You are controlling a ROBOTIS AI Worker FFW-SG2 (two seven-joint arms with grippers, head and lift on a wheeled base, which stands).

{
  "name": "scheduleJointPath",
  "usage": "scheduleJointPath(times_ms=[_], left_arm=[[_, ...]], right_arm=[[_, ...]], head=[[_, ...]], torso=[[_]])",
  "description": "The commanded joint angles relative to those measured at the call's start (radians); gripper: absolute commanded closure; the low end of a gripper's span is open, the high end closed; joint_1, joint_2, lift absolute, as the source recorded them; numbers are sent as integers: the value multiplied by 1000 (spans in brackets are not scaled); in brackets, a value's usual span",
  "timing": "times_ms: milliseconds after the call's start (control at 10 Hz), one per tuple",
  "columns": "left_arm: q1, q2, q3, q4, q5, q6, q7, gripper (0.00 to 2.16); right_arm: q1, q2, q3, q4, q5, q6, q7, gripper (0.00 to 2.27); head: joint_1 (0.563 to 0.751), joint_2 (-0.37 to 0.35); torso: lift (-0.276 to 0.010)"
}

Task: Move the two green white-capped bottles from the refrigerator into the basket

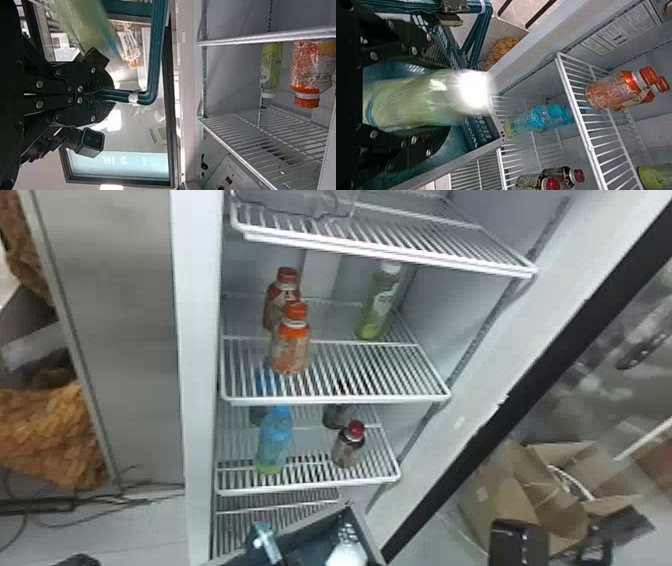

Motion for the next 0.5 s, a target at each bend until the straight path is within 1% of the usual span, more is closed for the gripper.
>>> scheduleJointPath(times_ms=[0, 400], left_arm=[[0, 0, 0, 0, 0, 0, 0, 1214], [0, 0, 0, 0, 0, 0, 0, 1214]], right_arm=[[3, 2, 0, -7, 0, 0, -3, 107], [3, 3, 0, -5, 8, -27, -6, 114]], head=[[695, -350], [695, -350]], torso=[[-4], [-4]])
